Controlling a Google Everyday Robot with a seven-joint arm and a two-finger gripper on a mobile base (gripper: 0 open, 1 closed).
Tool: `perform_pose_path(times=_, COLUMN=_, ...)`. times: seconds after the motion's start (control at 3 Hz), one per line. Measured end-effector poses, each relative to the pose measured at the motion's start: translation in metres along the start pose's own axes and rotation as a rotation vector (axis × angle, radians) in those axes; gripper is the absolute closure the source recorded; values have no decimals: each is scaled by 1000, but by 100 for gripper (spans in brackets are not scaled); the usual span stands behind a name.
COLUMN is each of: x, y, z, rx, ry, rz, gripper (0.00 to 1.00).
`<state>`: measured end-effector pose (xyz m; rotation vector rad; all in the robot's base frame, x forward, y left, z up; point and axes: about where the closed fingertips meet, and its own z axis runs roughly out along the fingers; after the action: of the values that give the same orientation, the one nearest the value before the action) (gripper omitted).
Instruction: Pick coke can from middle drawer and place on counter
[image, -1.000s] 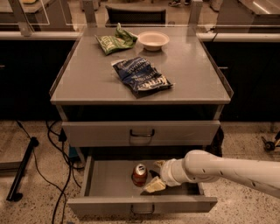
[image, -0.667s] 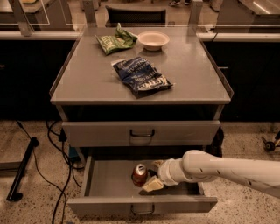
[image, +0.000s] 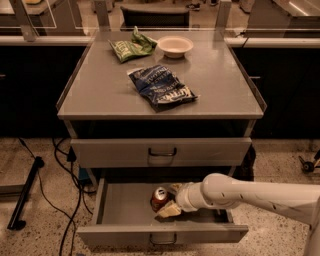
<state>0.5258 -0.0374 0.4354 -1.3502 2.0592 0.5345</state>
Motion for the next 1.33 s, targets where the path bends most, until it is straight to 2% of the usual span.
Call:
perform_pose_path(times=0.67, x=-5, y=2, z=35, rx=-21, ry=-42, rz=4, gripper=35)
perform_pose_path(times=1.0, x=-12, y=8, z=45, rx=-42, ry=-58, rz=-10, gripper=61)
perform_pose_path(times=1.33, x=-12, y=8, z=45, rx=-42, ry=-58, rz=-10, gripper=85)
